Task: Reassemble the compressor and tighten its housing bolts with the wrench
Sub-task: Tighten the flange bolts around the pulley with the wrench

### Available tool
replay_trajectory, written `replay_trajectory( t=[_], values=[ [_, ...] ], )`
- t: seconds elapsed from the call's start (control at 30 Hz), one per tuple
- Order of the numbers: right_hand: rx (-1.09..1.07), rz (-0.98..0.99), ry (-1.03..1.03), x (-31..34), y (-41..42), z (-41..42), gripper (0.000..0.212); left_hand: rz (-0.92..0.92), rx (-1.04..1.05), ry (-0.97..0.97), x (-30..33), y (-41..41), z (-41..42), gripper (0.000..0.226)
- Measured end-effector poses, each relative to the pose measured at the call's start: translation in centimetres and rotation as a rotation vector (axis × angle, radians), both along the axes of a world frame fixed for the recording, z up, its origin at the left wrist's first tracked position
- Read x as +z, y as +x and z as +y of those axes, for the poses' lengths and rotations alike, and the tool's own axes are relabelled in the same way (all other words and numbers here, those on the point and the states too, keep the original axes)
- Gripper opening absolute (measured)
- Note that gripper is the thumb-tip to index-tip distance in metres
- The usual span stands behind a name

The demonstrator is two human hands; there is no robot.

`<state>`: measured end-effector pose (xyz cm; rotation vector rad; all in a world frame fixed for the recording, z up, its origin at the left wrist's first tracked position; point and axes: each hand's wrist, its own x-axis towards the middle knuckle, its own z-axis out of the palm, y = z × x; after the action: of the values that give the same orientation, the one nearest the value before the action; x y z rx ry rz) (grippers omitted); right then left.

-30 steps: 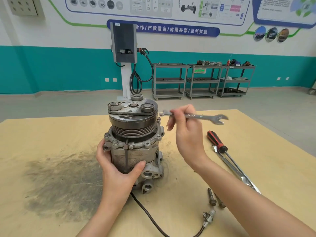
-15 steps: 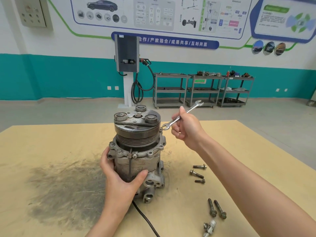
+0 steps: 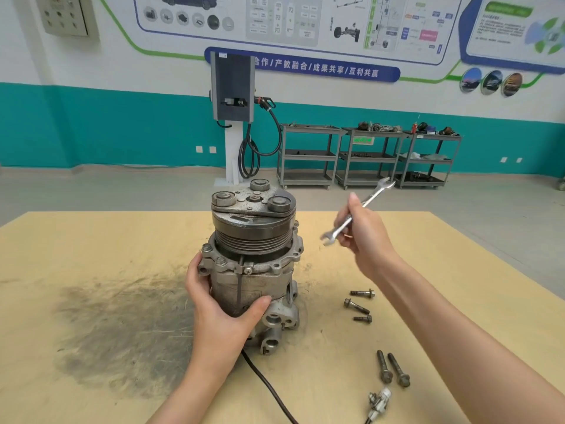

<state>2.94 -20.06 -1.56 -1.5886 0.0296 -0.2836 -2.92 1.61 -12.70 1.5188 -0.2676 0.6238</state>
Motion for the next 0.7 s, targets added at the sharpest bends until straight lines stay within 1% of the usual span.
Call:
replay_trajectory(
  t=[0.07, 0.1, 0.2, 0.27, 0.37, 0.47, 0.53, 0.63, 0.7],
  values=[
    [-0.06, 0.019, -0.298, -0.4, -0.9, -1.7, 0.048, -0.002, -0.002, -0.003, 0.0, 0.1, 0.0, 0.104],
    [-0.024, 0.066, -0.397, -0.6, -1.5, -2.6, 0.046, -0.002, 0.002, -0.003, -0.1, 0.1, 0.0, 0.105],
    [0.121, 0.214, -0.659, -2.1, -3.5, -4.7, 0.039, 0.009, -0.002, -0.009, 0.0, 0.1, -0.1, 0.104],
    [0.143, 0.28, -0.785, -3.5, -4.8, -5.7, 0.036, 0.022, -0.018, -0.018, 0.1, 0.0, 0.0, 0.103],
    [0.126, 0.335, -0.872, -5.4, -6.6, -7.0, 0.024, 0.025, -0.025, -0.021, 0.0, -0.1, 0.0, 0.102],
    [0.107, 0.341, -0.871, -6.5, -7.4, -7.6, 0.01, 0.02, -0.022, -0.023, 0.0, -0.1, 0.0, 0.102],
    [0.119, 0.341, -0.87, -7.0, -7.2, -7.6, 0.01, 0.013, -0.02, -0.023, 0.1, -0.1, 0.0, 0.102],
    [0.087, 0.328, -0.89, -7.3, -6.7, -7.5, 0.009, 0.006, -0.013, -0.015, 0.0, -0.1, 0.0, 0.106],
    [0.059, 0.313, -0.88, -7.3, -6.6, -7.4, 0.007, 0.014, -0.018, -0.024, 0.0, -0.1, 0.0, 0.104]
  ],
)
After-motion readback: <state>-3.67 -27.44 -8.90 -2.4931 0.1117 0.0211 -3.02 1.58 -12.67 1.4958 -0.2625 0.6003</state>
